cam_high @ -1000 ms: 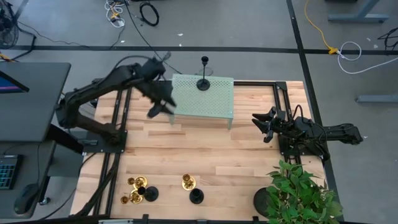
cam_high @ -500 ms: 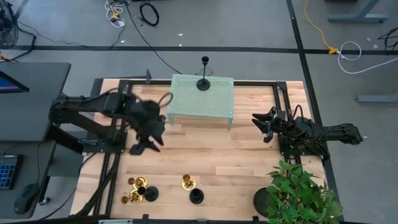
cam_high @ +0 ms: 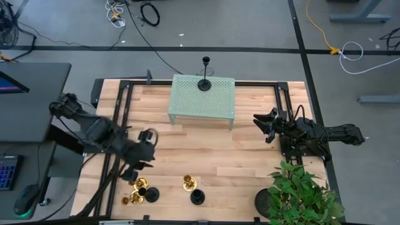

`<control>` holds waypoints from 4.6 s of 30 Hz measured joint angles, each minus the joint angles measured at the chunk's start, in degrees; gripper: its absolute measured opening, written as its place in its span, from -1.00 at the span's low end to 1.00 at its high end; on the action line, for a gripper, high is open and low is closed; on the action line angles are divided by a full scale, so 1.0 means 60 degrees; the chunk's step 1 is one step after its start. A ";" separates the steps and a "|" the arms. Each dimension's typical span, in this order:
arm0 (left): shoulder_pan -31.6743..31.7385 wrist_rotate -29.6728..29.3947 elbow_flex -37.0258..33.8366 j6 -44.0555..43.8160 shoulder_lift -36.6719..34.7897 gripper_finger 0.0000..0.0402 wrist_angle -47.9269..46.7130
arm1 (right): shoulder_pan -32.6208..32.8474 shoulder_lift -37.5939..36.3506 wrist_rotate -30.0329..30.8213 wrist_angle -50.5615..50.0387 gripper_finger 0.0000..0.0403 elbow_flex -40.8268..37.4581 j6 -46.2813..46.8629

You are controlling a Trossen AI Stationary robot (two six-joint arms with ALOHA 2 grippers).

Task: Pick & Place candle stick holders
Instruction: Put the top left gold candle holder on the shelf

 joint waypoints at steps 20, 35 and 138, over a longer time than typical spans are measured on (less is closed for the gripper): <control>-0.5821 -0.5769 -0.1257 -0.6958 0.0044 -0.41 -0.2730 | 0.0000 -0.0001 0.0011 0.0001 -0.32 0.0000 -0.0015; -0.9351 -0.7122 -0.4790 -1.1156 -0.1032 -0.41 -0.2736 | 0.0003 0.0000 0.0004 0.0003 -0.32 0.0000 0.0025; -0.8336 -0.6504 -1.0958 -0.5741 -0.3337 -0.70 1.0075 | 0.0020 0.0251 -0.0492 0.0032 -0.32 0.0004 0.0411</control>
